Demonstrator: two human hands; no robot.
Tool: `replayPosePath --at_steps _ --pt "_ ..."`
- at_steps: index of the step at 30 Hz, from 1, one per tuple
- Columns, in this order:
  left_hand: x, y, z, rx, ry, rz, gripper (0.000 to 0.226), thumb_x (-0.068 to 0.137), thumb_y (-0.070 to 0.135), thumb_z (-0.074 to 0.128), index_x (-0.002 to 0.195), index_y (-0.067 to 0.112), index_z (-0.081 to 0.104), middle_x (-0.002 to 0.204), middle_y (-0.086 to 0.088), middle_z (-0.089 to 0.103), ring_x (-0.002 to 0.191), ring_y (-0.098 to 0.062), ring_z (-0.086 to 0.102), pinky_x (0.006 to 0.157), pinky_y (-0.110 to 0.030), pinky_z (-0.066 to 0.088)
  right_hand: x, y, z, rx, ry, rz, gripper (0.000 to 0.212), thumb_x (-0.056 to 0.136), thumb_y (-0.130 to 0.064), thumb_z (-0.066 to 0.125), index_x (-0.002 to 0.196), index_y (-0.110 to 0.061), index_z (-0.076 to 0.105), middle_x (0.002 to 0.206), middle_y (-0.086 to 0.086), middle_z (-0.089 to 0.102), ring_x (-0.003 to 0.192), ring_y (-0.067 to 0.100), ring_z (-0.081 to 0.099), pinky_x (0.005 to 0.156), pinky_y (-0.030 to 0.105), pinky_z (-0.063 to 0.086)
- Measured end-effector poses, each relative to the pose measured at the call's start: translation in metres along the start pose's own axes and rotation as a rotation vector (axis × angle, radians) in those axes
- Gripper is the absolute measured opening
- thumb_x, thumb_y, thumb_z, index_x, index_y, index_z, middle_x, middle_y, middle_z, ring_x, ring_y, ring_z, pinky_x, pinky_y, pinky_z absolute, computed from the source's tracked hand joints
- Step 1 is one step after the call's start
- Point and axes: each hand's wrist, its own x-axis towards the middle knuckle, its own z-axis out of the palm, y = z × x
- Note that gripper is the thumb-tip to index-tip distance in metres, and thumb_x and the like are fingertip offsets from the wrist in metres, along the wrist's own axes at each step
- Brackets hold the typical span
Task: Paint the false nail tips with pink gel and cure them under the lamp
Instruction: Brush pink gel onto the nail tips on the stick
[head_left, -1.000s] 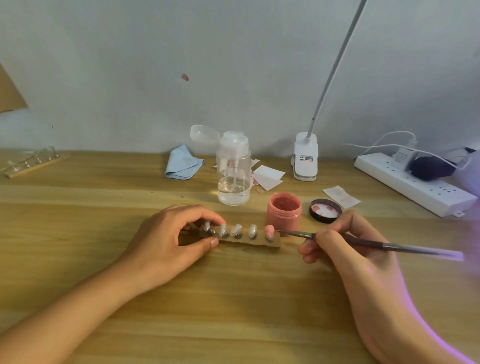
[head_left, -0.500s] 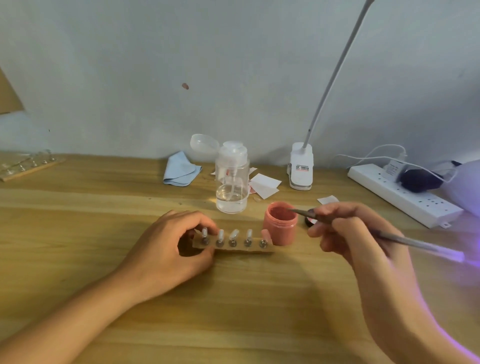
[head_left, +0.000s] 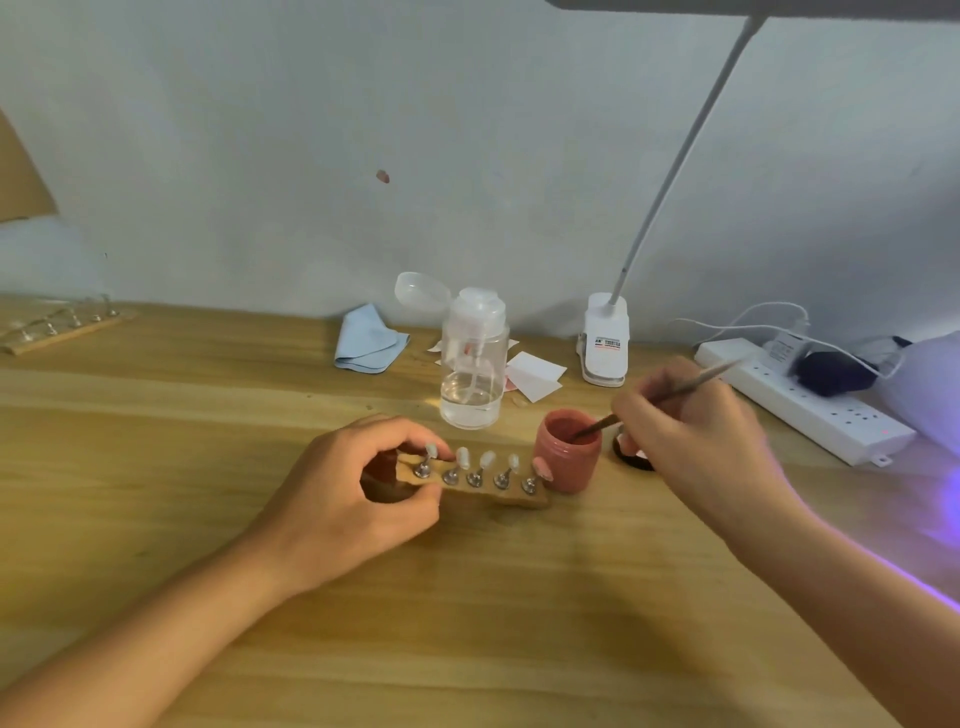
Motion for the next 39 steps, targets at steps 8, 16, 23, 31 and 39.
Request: replayPosePath --at_steps 8,16,23,31,39 --pt "-0.005 0.009 0.003 -0.053 0.048 0.070 0.022 0.072 0.028 0.071 0.093 0.034 0.073 0.082 0.012 0.072 0.074 -0.013 0.067 0.068 -0.013 0.050 -0.067 0.015 0.005 0.552 -0.049 -0.281 0.014 0.087 -0.011 0.053 0.089 -0.013 0.066 0.080 0.004 0.075 0.077 0.009 0.072 0.070 0.012 0.051" --pt "-0.007 0.014 0.003 0.022 0.071 0.135 0.025 0.072 0.036 0.066 0.095 0.030 0.074 0.077 0.017 0.071 0.071 -0.009 0.065 0.064 -0.011 0.048 -0.074 0.017 0.009 0.260 0.025 -0.307 0.005 0.079 -0.020 0.065 0.079 -0.022 0.060 0.076 -0.002 0.072 0.077 0.014 0.070 0.069 0.029 0.053" --pt "-0.007 0.014 0.005 0.028 0.078 0.131 0.022 0.071 0.024 0.071 0.092 0.030 0.073 0.076 0.020 0.070 0.070 -0.004 0.064 0.065 -0.007 0.045 -0.073 0.017 0.011 0.253 0.001 -0.267 0.014 0.081 -0.014 0.069 0.079 -0.025 0.061 0.079 -0.004 0.074 0.079 0.012 0.071 0.070 0.035 0.053" --pt "-0.008 0.014 0.003 0.009 0.073 0.136 0.027 0.070 0.039 0.064 0.093 0.029 0.073 0.079 0.018 0.072 0.070 -0.005 0.065 0.065 -0.008 0.046 -0.073 0.018 0.012 0.217 0.025 -0.302 0.019 0.081 -0.009 0.071 0.078 -0.025 0.060 0.077 -0.008 0.073 0.078 0.009 0.069 0.066 0.016 0.049" --pt "-0.008 0.014 0.004 0.023 0.070 0.144 0.026 0.071 0.039 0.065 0.093 0.030 0.073 0.078 0.017 0.072 0.071 -0.006 0.066 0.065 -0.009 0.047 -0.074 0.016 0.012 0.171 0.019 -0.340 0.011 0.076 -0.016 0.067 0.077 -0.022 0.059 0.079 -0.008 0.071 0.082 0.009 0.069 0.071 0.020 0.049"
